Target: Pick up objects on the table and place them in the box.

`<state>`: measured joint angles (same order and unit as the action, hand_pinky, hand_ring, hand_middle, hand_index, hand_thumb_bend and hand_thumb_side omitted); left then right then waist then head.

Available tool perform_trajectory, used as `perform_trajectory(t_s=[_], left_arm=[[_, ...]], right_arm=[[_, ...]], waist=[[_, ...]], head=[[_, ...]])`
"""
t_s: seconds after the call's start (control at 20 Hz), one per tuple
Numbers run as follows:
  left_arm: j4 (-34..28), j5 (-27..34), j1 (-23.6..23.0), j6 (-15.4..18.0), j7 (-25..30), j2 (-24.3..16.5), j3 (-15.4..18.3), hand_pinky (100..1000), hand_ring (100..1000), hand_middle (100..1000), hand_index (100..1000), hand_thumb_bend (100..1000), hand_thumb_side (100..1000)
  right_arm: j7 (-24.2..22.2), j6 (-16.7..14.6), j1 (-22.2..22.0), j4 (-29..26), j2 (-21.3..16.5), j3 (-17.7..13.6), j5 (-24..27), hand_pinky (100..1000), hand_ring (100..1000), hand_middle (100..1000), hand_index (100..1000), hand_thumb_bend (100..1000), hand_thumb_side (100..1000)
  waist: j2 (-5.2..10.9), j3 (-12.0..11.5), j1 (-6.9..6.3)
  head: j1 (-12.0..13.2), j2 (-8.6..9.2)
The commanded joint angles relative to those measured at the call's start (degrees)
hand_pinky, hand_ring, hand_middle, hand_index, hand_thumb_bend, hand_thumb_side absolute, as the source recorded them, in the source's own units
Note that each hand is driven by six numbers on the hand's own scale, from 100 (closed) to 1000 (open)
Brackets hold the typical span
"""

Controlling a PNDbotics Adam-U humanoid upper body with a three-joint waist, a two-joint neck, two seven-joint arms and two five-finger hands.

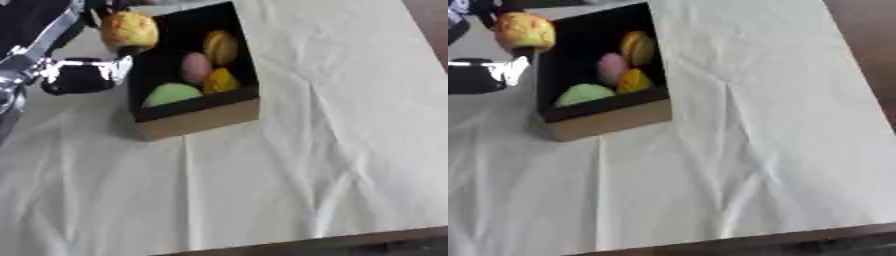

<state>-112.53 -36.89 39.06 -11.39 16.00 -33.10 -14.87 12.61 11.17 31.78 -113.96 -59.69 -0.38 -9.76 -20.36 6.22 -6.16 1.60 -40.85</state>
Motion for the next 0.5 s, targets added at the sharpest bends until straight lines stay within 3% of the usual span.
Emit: perform_trajectory(t_s=[0.05,0.2,0.35,0.4,0.45,0.5], left_arm=[[2.34,-1.31,3.6,-1.1,1.68,3.03,-1.19,579,615,611,659,158,203],[6.31,-3.73,7.62,-2.95,3.72,7.05,-2.14,578,616,612,659,171,203],[10.42,-6.26,11.73,-4.75,5.69,11.16,-2.83,596,639,637,692,262,233],[11.78,-7.09,13.09,-5.47,6.49,12.53,-3.14,603,649,652,722,302,251],[13.23,-7.98,14.54,-6.02,7.36,13.97,-3.44,640,692,703,827,412,298],[14.72,-8.9,15.86,-6.29,8.27,15.41,-3.82,655,711,723,860,442,313]], right_arm=[[-0.22,0.0,0.89,-0.63,-1.1,-0.54,0.44,844,832,743,857,100,623],[-0.04,-0.04,0.79,-0.63,-1.27,-0.65,0.35,844,831,743,857,100,625],[0.3,0.01,0.44,-0.63,-1.52,-0.9,0.22,843,831,742,857,100,628],[0.44,0.04,0.26,-0.63,-1.63,-1.01,0.15,843,831,742,857,100,628],[0.61,0.08,0.05,-0.63,-1.78,-1.14,0.08,843,831,742,857,100,628],[0.81,0.13,-0.22,-0.63,-1.94,-1.3,-0.01,843,831,742,857,100,628]], waist=[[1.62,0.07,-0.11],[1.15,-0.04,-0.31],[0.66,-0.48,-0.45],[0.5,-0.67,-0.49],[0.36,-0.92,-0.53],[0.23,-1.2,-0.57]], head=[[0.29,0.43],[0.23,0.69],[0.02,1.13],[-0.12,1.26],[-0.34,1.36],[-0.66,1.45]])
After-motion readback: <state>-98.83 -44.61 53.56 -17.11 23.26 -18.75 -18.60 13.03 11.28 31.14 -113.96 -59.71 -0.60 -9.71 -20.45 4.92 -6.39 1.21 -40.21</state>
